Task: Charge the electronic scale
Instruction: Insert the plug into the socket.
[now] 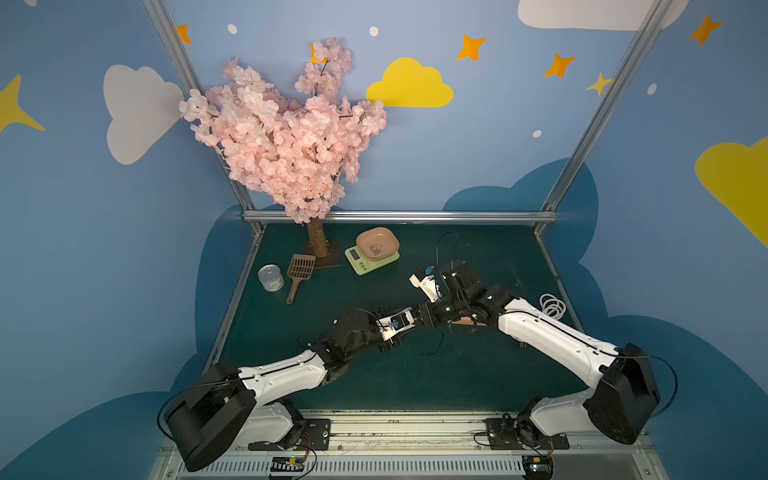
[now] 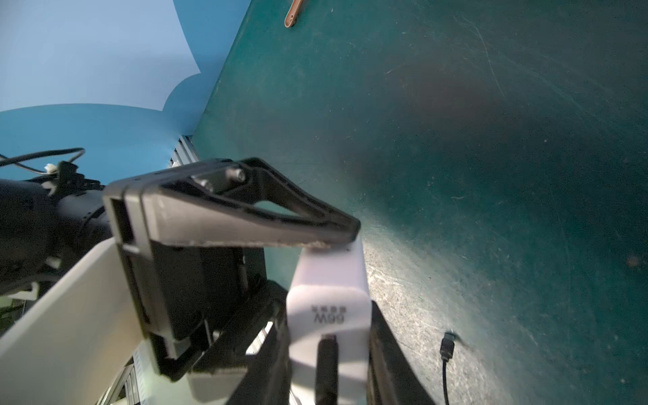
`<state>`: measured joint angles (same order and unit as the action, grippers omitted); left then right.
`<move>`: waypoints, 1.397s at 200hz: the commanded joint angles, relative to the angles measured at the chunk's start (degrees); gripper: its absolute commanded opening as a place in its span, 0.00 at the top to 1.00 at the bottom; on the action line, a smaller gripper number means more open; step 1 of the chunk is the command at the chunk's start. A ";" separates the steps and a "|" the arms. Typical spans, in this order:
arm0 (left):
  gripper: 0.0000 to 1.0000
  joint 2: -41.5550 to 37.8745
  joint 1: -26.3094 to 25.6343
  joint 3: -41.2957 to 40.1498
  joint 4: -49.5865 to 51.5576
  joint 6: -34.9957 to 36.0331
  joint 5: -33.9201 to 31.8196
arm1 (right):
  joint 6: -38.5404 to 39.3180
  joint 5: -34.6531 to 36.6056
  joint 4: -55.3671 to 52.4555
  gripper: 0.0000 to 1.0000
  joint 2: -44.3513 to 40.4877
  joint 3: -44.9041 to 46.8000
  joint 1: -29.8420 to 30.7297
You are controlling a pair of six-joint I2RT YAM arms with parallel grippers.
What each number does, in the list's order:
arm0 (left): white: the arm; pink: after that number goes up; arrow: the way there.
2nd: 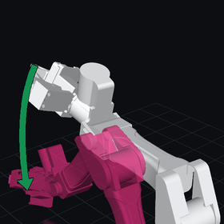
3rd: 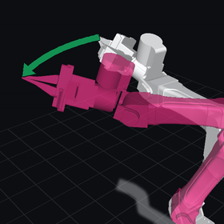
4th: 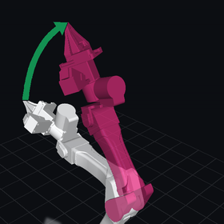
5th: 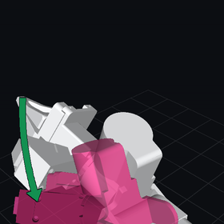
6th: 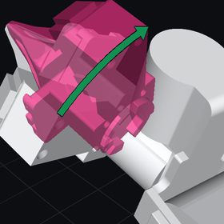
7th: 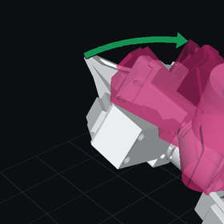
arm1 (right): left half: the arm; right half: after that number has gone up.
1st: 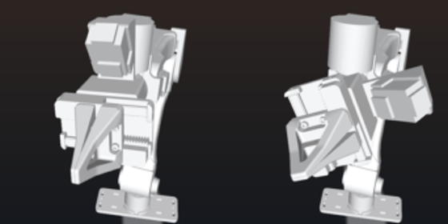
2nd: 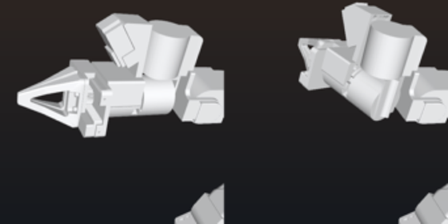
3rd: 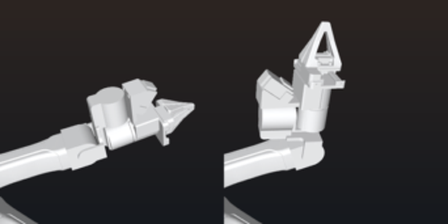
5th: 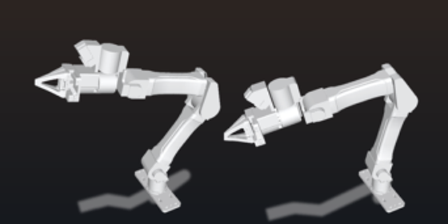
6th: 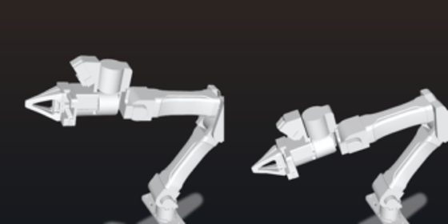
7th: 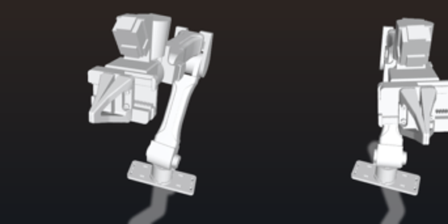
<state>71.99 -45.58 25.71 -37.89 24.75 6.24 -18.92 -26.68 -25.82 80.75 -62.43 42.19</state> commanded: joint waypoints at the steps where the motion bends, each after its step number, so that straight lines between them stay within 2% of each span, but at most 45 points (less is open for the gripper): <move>1: 0.23 -1.41 -0.27 0.73 -2.82 -0.67 0.48 | 2.20 4.45 -4.69 0.90 -0.70 -1.23 -1.22; 30: 0.19 -3.99 -0.22 -1.33 -4.79 -0.55 -0.28 | 5.40 13.25 -13.10 0.90 -1.51 -3.30 -3.55; 63: 0.18 -4.86 -0.22 -2.08 -5.00 -0.02 -0.95 | 6.04 29.49 -19.93 0.89 -2.18 -3.32 -6.03; 86: 0.18 -3.68 -0.18 -1.74 -5.34 -0.12 -0.90 | 6.40 36.15 -22.15 0.87 -1.44 -2.87 -8.66; 121: 0.18 -1.09 -0.24 -0.66 -6.12 -1.01 0.11 | 6.34 38.18 -21.00 0.87 0.51 -2.17 -13.71; 167: 0.18 -0.09 -0.27 -0.31 -6.23 -1.12 0.48 | 6.71 36.80 -18.74 0.87 4.73 -3.50 -17.68; 279: 0.18 0.92 -0.30 -0.27 -6.50 -0.59 0.27 | 3.47 32.39 -14.56 0.90 6.77 -2.47 -21.27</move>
<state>72.69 -45.76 24.23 -43.24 24.16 6.02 -14.24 7.29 -41.63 86.78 -64.18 21.41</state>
